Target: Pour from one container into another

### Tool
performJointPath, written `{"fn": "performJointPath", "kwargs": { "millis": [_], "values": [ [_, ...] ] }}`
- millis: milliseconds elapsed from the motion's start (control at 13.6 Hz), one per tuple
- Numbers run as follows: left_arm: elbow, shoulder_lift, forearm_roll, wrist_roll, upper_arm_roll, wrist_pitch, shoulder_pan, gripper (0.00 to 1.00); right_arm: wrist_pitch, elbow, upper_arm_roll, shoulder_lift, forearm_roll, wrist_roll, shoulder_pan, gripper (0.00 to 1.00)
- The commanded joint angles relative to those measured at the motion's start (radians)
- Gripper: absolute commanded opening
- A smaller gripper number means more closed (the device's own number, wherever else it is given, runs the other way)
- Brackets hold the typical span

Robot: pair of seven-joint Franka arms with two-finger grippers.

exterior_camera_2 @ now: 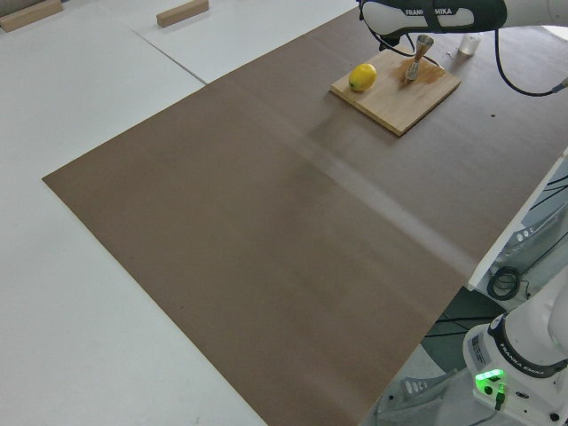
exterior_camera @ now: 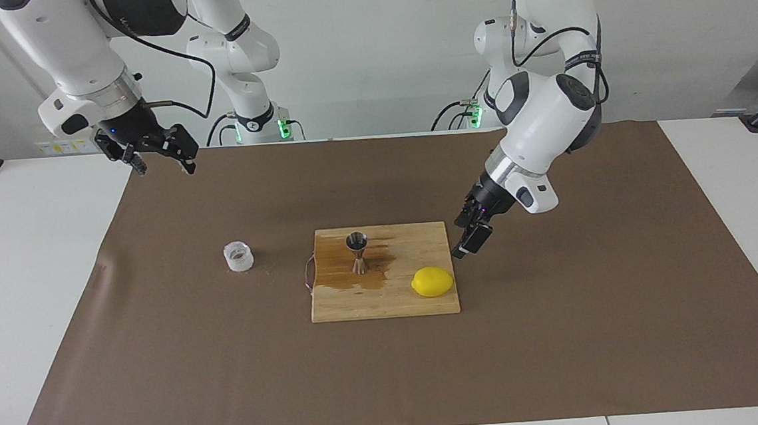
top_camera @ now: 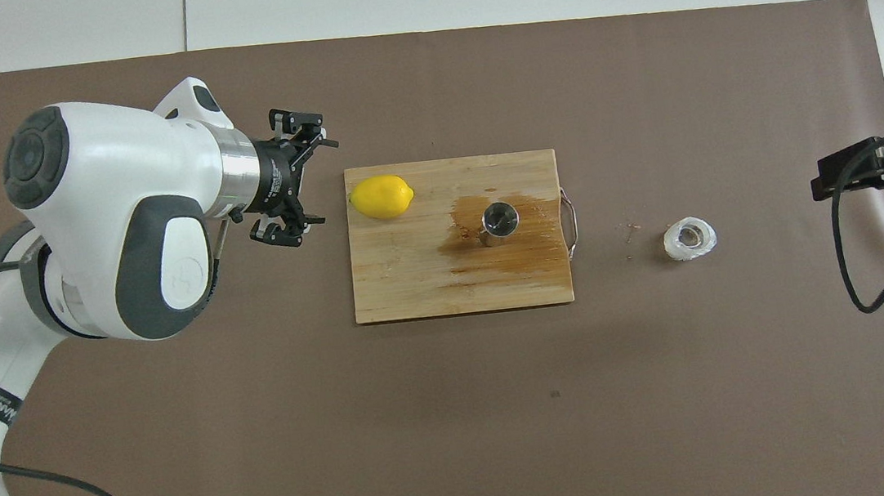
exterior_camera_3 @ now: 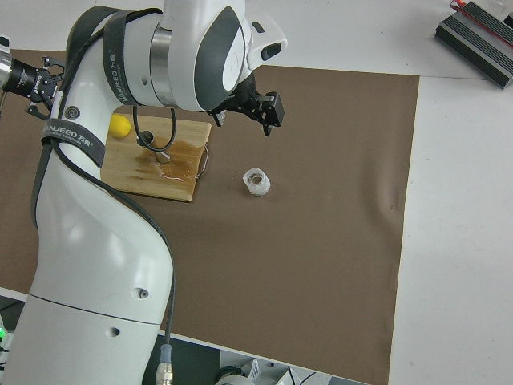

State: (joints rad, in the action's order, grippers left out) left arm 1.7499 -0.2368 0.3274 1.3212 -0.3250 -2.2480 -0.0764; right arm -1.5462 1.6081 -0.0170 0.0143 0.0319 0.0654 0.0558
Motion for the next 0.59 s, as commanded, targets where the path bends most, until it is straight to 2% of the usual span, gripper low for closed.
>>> {"fn": "performJointPath", "kwargs": {
  "millis": [0, 221, 443, 517],
  "values": [
    [0.030, 0.054, -0.033, -0.170, -0.003, 0.062, 0.075, 1.00, 0.017, 0.024, -0.006, 0.023, 0.022, 0.019, 0.007, 1.00],
    [0.028, 0.086, -0.098, -0.419, -0.003, 0.116, 0.159, 1.00, 0.023, 0.024, -0.006, 0.023, 0.022, 0.017, 0.006, 1.00],
    [-0.010, 0.088, -0.156, -0.505, 0.010, 0.140, 0.210, 1.00, 0.026, 0.023, -0.006, 0.023, 0.022, 0.002, 0.004, 1.00],
    [-0.024, 0.088, -0.157, -0.543, 0.062, 0.146, 0.195, 1.00, 0.031, 0.023, -0.006, 0.024, 0.022, -0.010, 0.009, 1.00]
  ]
}}
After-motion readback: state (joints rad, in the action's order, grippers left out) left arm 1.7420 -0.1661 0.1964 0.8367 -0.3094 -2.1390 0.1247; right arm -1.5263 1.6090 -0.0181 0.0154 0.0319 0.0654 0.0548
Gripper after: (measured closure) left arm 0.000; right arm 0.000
